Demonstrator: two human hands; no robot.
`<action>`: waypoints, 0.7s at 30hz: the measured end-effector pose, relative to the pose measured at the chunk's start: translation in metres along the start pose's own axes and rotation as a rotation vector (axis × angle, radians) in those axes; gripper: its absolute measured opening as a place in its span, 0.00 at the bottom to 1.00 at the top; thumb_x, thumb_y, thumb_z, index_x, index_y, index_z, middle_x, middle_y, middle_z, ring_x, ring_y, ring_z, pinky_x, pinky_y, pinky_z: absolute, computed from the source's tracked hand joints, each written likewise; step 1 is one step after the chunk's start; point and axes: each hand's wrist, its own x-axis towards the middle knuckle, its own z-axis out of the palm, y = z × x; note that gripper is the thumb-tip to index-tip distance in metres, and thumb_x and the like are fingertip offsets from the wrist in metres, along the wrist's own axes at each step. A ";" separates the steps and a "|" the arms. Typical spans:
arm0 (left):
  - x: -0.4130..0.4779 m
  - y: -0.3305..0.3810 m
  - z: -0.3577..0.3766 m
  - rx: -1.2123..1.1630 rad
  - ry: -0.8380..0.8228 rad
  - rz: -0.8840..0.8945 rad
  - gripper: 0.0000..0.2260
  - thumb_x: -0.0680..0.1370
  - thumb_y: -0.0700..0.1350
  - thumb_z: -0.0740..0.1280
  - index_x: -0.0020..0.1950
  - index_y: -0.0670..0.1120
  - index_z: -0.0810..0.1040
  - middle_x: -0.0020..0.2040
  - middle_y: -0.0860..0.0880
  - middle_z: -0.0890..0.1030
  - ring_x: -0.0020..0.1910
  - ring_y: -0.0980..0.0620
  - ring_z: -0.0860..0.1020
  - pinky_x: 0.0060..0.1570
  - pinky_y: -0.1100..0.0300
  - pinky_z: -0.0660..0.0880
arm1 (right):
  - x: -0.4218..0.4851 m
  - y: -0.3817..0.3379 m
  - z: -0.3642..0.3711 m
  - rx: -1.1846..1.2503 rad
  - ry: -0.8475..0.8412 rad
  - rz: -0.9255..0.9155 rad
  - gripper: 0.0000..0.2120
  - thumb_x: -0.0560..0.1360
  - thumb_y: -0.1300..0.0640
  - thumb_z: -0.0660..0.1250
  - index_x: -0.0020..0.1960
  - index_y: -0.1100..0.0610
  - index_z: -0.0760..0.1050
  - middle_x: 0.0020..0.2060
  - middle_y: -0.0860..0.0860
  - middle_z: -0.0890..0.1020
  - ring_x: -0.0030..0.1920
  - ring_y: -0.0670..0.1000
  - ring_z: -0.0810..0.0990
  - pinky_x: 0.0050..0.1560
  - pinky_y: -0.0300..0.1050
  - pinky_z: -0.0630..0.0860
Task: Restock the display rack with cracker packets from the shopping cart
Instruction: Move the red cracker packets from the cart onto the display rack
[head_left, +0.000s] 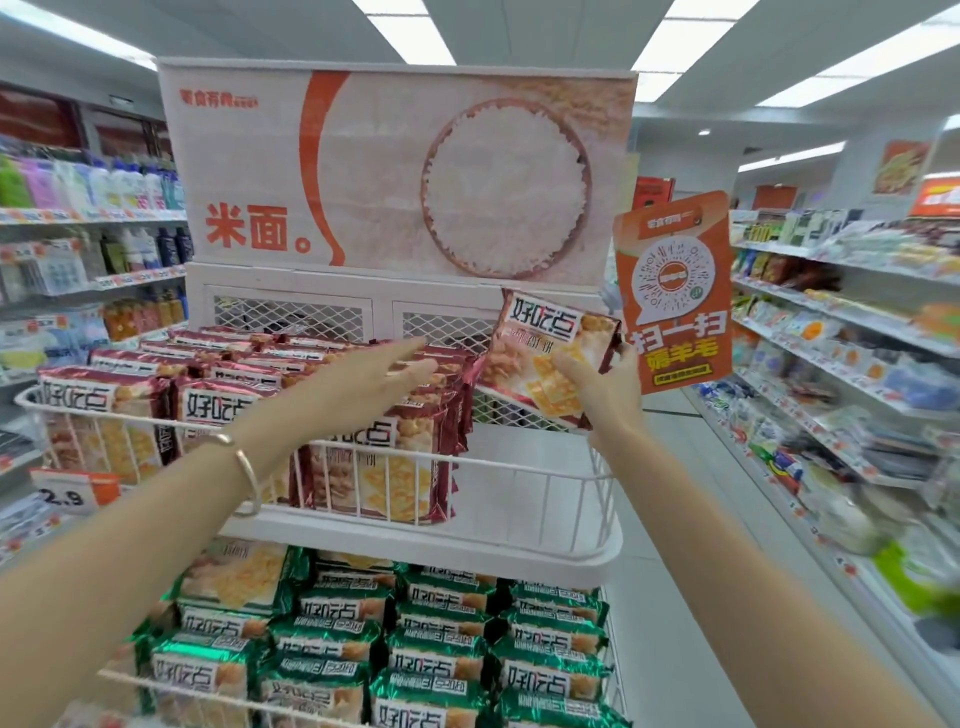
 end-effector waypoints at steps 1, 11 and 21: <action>0.011 0.006 -0.008 -0.033 0.044 0.003 0.31 0.80 0.66 0.54 0.81 0.54 0.59 0.76 0.52 0.69 0.71 0.50 0.72 0.72 0.50 0.69 | 0.007 0.003 -0.002 -0.098 -0.027 -0.049 0.35 0.75 0.59 0.73 0.76 0.56 0.58 0.62 0.50 0.73 0.58 0.50 0.74 0.53 0.44 0.73; 0.142 0.053 0.035 0.199 -0.173 0.069 0.25 0.78 0.45 0.72 0.75 0.49 0.71 0.72 0.49 0.74 0.69 0.47 0.74 0.69 0.53 0.69 | 0.084 0.047 0.014 -0.602 -0.326 0.060 0.39 0.70 0.53 0.76 0.75 0.61 0.62 0.61 0.56 0.79 0.58 0.57 0.79 0.57 0.55 0.80; 0.162 0.026 0.061 0.276 0.032 0.024 0.09 0.79 0.39 0.67 0.58 0.45 0.83 0.57 0.48 0.83 0.55 0.47 0.80 0.58 0.52 0.77 | 0.102 0.056 0.006 -0.932 -0.270 -0.263 0.18 0.72 0.72 0.65 0.61 0.60 0.71 0.59 0.59 0.73 0.51 0.56 0.74 0.50 0.47 0.74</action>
